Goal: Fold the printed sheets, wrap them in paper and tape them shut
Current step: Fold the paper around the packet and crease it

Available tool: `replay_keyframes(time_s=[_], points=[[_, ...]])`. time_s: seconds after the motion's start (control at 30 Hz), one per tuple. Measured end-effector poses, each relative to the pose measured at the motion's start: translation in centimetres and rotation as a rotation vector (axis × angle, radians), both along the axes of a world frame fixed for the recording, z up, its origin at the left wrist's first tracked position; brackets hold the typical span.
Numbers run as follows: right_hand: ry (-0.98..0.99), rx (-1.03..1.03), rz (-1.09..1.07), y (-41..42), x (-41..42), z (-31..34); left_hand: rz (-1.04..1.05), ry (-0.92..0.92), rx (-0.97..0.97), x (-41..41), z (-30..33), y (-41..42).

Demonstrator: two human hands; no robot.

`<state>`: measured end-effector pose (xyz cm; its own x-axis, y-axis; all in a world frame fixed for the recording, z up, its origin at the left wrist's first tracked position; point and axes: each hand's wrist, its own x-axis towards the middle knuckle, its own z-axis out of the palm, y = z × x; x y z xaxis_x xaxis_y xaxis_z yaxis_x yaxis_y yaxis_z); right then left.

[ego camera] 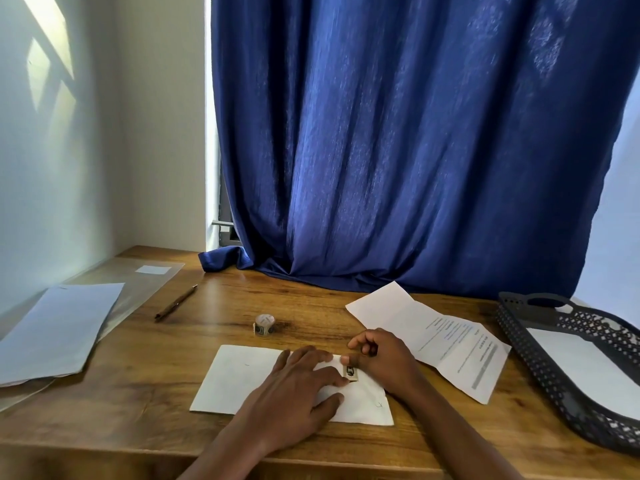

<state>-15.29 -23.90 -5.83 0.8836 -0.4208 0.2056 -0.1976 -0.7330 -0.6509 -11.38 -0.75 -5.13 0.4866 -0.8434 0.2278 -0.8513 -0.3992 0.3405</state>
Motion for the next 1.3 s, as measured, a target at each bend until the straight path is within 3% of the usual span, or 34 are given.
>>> replay_keyframes(time_s=[0.23, 0.47, 0.77, 1.1, 1.3], points=[[0.009, 0.012, 0.085, -0.2, -1.1, 0.3, 0.014, -0.023, -0.043, -0.2, -0.1, 0.0], [0.082, -0.153, 0.155, -0.1, -2.7, -0.1, 0.093, -0.001, -0.095, -0.3, -0.2, -0.1], [0.167, 0.046, 0.195, -0.4, -2.8, 3.1, 0.125, -0.002, -0.112, -0.8, 0.4, 0.1], [0.215, -0.172, 0.354, 3.7, 2.0, 5.2, 0.109, -0.092, -0.225, -0.7, 0.1, 0.2], [0.38, -0.267, 0.425, 4.9, 3.7, 6.3, 0.08, -0.166, -0.271, -0.6, 0.0, 0.2]])
